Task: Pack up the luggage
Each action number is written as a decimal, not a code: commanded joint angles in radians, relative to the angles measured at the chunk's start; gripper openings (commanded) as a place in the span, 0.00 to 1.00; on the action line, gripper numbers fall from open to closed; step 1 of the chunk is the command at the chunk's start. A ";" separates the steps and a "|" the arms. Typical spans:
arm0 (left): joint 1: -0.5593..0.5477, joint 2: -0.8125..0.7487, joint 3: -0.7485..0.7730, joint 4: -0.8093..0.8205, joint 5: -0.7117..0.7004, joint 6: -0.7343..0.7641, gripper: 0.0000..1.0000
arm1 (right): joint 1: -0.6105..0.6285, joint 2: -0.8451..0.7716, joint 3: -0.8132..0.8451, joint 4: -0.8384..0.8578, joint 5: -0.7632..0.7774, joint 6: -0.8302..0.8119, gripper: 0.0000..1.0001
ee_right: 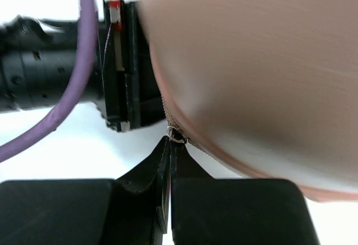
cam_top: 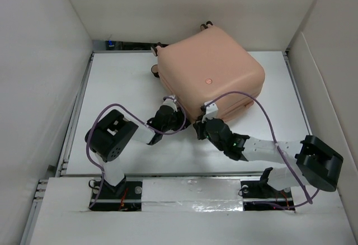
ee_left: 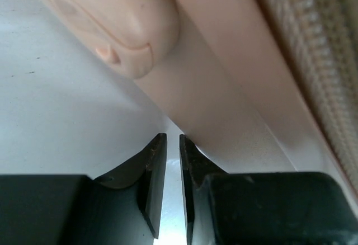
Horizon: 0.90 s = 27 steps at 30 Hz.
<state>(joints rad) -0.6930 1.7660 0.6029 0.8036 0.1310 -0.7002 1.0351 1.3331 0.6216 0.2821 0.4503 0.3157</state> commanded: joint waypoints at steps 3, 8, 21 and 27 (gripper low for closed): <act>-0.023 -0.040 0.110 0.324 0.055 -0.055 0.16 | -0.050 -0.110 -0.128 0.523 -0.286 0.207 0.00; 0.073 -0.158 -0.021 0.299 0.003 -0.068 0.60 | -0.027 -0.320 -0.209 0.295 -0.285 0.161 0.00; 0.443 -0.334 0.162 -0.101 -0.039 -0.128 0.99 | -0.072 -0.982 -0.306 -0.398 -0.275 0.134 0.00; 0.454 -0.153 0.418 -0.194 0.058 -0.156 0.99 | -0.072 -0.950 -0.281 -0.403 -0.291 0.092 0.00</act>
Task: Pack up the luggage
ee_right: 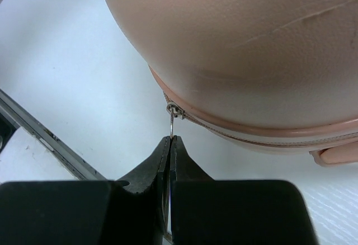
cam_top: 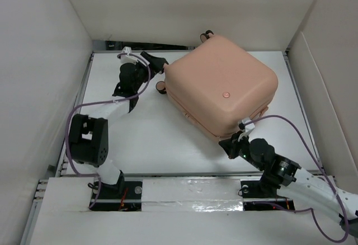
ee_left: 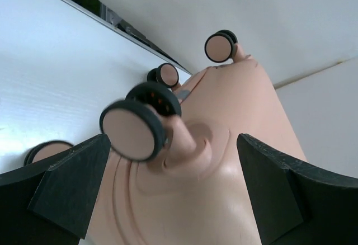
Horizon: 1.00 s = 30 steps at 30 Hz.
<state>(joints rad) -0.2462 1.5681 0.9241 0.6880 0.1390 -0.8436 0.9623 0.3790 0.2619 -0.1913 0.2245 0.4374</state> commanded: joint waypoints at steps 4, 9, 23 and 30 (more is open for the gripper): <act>0.007 0.214 0.286 -0.203 0.117 -0.006 0.99 | 0.001 0.049 0.073 0.130 -0.094 -0.043 0.00; -0.024 0.312 0.426 -0.271 0.132 -0.012 0.99 | 0.001 0.070 0.073 0.138 -0.105 -0.049 0.00; -0.033 0.491 0.509 -0.032 0.186 -0.255 0.49 | -0.008 0.024 0.054 0.104 -0.083 -0.039 0.00; -0.004 0.429 0.257 0.362 0.156 -0.313 0.00 | -0.019 0.017 0.071 0.087 -0.042 -0.046 0.00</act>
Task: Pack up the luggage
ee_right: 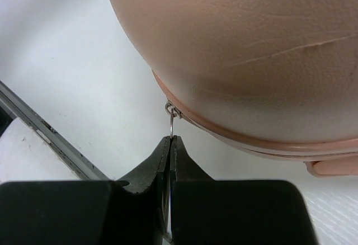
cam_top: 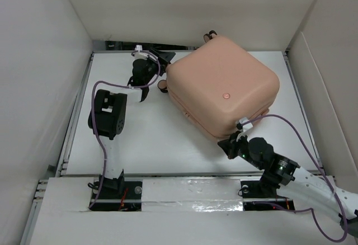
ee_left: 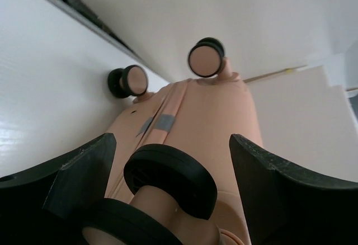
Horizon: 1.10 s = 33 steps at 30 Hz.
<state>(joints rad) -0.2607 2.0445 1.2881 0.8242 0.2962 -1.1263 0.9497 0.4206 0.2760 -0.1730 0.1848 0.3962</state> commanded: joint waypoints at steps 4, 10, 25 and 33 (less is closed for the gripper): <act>0.075 -0.180 -0.335 0.381 -0.052 -0.003 0.00 | -0.058 -0.019 0.074 0.095 -0.019 -0.034 0.00; 0.104 -0.441 -0.757 0.496 -0.146 0.111 0.00 | -0.238 0.084 0.118 0.197 -0.155 -0.115 0.00; -0.367 -0.799 -1.104 0.477 -0.282 0.178 0.00 | 0.027 0.765 0.268 0.750 -0.217 -0.060 0.00; -0.451 -0.790 -1.041 0.493 -0.181 0.161 0.00 | 0.040 0.853 0.453 0.598 -0.353 -0.140 0.00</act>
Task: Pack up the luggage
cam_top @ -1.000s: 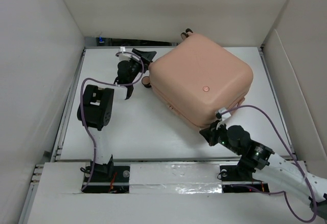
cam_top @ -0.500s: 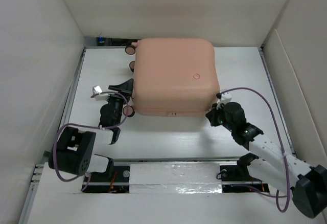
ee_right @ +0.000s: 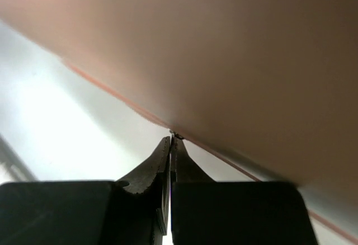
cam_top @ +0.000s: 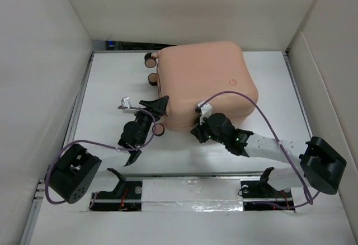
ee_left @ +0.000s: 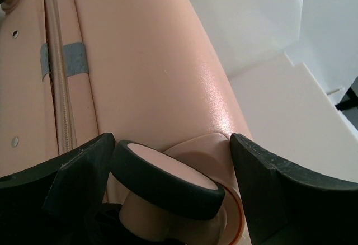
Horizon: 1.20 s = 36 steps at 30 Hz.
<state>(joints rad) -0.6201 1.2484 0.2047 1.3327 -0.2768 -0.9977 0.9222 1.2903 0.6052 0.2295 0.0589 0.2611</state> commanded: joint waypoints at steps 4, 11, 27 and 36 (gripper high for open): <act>-0.105 0.037 0.077 0.023 0.473 0.016 0.00 | 0.127 0.003 0.169 0.176 -0.308 -0.014 0.00; -0.141 0.049 0.177 -0.093 0.603 0.094 0.00 | 0.044 -0.222 0.021 0.050 -0.243 -0.020 0.00; -0.072 0.076 0.329 -0.468 0.345 0.258 0.99 | -0.391 -0.608 -0.173 -0.177 -0.524 -0.077 0.00; 0.198 0.264 0.577 -0.551 0.454 0.364 0.95 | -0.391 -0.640 -0.193 -0.203 -0.568 -0.080 0.00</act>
<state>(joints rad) -0.4774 1.4376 0.6655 0.7956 0.1009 -0.7223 0.5293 0.6876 0.3725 -0.1047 -0.4118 0.1905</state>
